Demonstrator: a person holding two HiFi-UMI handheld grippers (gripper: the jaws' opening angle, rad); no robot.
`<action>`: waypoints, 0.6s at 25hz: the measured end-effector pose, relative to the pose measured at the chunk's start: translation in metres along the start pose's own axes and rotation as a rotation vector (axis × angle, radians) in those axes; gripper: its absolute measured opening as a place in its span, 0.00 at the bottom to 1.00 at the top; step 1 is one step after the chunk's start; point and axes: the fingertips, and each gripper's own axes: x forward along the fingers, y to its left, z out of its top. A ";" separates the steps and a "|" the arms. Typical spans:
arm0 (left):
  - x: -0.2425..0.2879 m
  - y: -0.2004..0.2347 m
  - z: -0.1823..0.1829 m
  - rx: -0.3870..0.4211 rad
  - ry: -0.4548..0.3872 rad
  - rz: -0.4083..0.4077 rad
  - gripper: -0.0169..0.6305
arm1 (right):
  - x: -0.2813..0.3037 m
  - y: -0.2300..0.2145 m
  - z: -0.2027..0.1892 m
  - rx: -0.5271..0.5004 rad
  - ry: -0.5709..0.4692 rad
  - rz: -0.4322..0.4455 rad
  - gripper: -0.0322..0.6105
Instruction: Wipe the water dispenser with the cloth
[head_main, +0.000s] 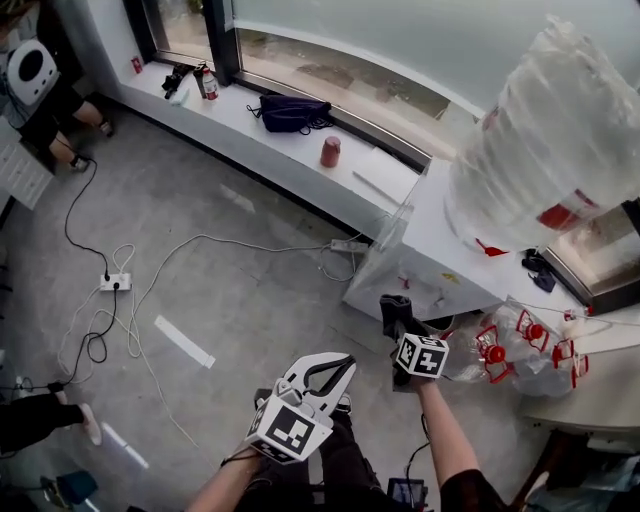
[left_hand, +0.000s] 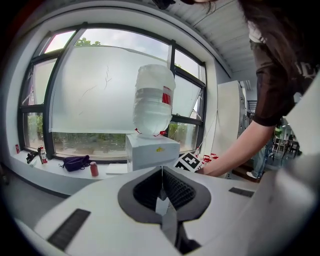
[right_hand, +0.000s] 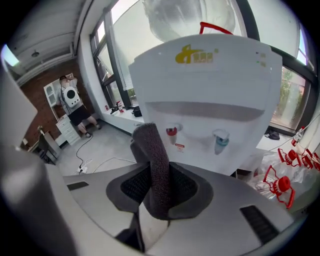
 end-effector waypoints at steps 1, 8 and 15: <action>0.001 0.004 -0.005 -0.010 -0.009 0.003 0.06 | 0.010 0.005 -0.001 0.000 -0.013 -0.005 0.22; 0.007 0.046 -0.045 0.001 -0.017 0.071 0.06 | 0.065 0.021 0.001 -0.007 -0.080 -0.040 0.22; 0.030 0.061 -0.070 -0.019 -0.010 0.072 0.06 | 0.110 -0.006 0.004 0.038 -0.116 -0.067 0.22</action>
